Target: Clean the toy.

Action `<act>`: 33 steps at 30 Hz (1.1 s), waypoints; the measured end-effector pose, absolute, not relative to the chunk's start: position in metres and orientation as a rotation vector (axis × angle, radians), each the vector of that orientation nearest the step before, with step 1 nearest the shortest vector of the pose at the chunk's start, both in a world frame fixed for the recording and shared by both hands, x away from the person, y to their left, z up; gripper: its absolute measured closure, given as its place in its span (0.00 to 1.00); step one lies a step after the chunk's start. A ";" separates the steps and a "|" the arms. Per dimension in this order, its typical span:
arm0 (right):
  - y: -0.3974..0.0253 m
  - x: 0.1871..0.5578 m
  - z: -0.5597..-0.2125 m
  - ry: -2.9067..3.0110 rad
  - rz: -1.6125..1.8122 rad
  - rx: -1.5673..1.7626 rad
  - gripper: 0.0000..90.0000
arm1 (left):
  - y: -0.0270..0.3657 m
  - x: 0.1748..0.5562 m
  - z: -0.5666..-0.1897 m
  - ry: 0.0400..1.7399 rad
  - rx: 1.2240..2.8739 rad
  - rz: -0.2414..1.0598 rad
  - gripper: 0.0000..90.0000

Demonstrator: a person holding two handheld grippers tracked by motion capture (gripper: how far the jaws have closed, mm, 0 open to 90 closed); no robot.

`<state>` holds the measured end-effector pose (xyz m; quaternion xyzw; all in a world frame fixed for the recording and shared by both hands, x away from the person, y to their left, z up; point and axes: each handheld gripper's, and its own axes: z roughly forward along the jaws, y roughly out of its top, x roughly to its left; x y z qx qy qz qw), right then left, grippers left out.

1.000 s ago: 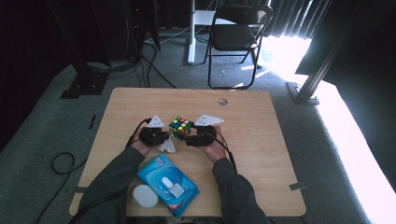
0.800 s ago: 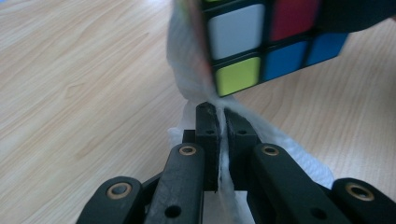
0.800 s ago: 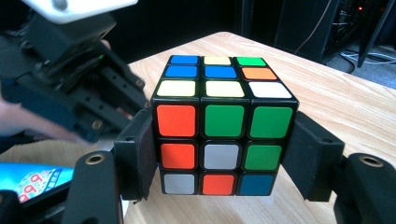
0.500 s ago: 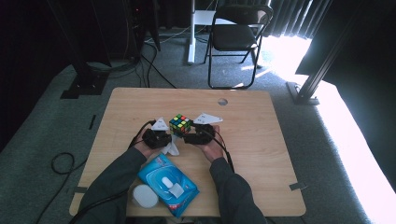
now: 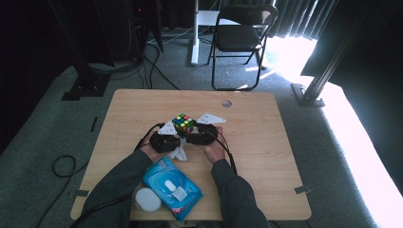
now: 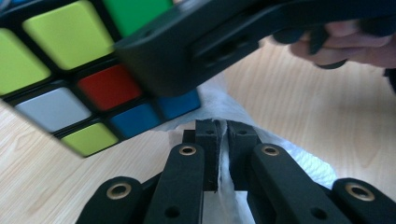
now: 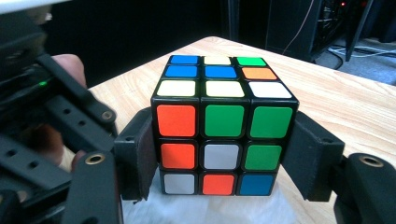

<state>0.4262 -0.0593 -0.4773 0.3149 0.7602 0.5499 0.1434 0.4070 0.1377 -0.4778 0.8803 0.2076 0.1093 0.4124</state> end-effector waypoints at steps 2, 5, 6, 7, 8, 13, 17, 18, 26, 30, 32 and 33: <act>-0.060 0.426 -0.477 2.194 1.585 0.913 0.38 | 0.136 0.406 -0.477 0.508 2.217 0.276 0.96; -0.060 0.426 -0.477 2.193 1.575 0.917 0.38 | 0.134 0.406 -0.477 0.520 2.233 0.305 0.96; -0.061 0.426 -0.477 2.193 1.580 0.921 0.38 | 0.134 0.406 -0.477 0.520 2.233 0.305 0.96; -0.061 0.426 -0.477 2.191 1.582 0.922 0.38 | 0.137 0.409 -0.478 0.542 2.223 0.303 0.96; -0.061 0.425 -0.477 2.191 1.580 0.921 0.38 | 0.139 0.410 -0.479 0.554 2.221 0.313 0.96; -0.063 0.425 -0.476 2.191 1.581 0.915 0.38 | 0.146 0.414 -0.480 0.610 2.203 0.341 0.96; -0.064 0.425 -0.475 2.183 1.589 0.914 0.38 | 0.151 0.415 -0.479 0.636 2.183 0.356 0.96; -0.064 0.425 -0.475 2.182 1.589 0.918 0.38 | 0.152 0.415 -0.479 0.643 2.180 0.361 0.96; -0.068 0.424 -0.476 2.176 1.599 0.928 0.38 | 0.162 0.421 -0.482 0.730 2.148 0.397 0.96; -0.067 0.423 -0.475 2.167 1.623 0.932 0.38 | 0.164 0.423 -0.481 0.759 2.129 0.416 0.96; -0.066 0.423 -0.474 2.163 1.633 0.932 0.38 | 0.164 0.423 -0.480 0.761 2.128 0.417 0.96; -0.065 0.423 -0.473 2.162 1.638 0.938 0.38 | 0.164 0.423 -0.480 0.762 2.122 0.417 0.96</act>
